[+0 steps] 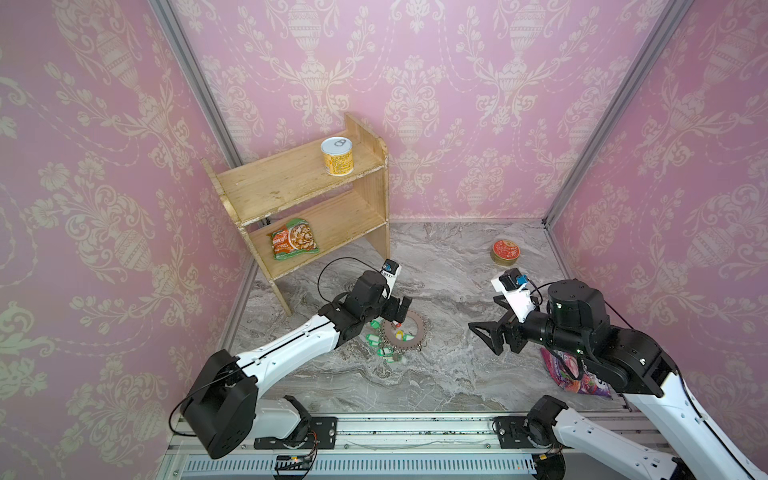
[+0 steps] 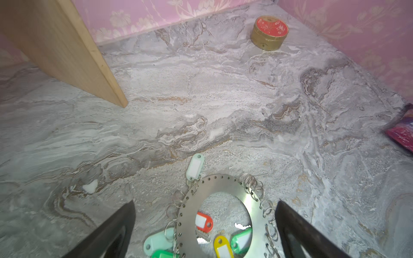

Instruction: Put the keys on the keyring

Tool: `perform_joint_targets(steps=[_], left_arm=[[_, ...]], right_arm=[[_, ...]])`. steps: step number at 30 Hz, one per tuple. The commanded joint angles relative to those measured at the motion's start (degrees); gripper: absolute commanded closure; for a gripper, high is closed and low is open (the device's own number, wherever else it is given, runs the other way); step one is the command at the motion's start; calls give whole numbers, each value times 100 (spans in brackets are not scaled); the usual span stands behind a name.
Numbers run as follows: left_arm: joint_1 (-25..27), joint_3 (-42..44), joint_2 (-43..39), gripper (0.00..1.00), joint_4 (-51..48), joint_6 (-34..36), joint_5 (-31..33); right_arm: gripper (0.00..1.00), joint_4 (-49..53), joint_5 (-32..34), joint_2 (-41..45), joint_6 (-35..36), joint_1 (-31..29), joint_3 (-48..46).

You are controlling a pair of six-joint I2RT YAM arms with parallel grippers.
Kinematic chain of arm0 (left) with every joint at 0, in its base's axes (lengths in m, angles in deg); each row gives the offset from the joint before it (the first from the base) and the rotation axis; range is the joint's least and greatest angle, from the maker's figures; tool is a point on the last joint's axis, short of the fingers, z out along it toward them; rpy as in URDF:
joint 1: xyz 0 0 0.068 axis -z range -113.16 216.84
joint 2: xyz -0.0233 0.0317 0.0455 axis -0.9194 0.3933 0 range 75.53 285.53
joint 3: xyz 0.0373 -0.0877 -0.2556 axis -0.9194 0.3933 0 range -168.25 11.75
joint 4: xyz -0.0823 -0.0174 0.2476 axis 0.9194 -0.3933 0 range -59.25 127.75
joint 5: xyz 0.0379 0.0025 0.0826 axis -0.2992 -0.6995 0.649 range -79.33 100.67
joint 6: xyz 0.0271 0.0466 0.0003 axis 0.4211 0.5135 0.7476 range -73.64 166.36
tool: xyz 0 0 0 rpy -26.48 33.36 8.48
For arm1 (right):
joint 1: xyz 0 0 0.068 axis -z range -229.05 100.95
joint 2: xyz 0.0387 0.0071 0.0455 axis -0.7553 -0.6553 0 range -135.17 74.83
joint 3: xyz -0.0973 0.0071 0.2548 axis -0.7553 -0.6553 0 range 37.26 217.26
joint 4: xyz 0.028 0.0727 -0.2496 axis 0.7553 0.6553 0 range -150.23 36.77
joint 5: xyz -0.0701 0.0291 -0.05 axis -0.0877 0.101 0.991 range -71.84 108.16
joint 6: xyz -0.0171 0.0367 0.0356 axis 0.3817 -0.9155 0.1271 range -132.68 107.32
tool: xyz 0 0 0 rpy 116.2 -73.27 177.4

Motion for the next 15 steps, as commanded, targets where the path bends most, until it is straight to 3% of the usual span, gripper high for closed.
perform_joint_targets(steps=[1, 8, 15], left_arm=[[-20, 731, -908, 1, 208, 228, 507], [-58, 1712, -2746, 1, -30, 721, 1265], [-410, 2413, -4280, 1, -130, 743, 2481]], right_arm=[[0, -567, 671, -3, -192, 360, -356], [0, -1447, 963, -298, -448, 1539, -947], [0, -2782, 1426, -679, -271, 2092, -1745]])
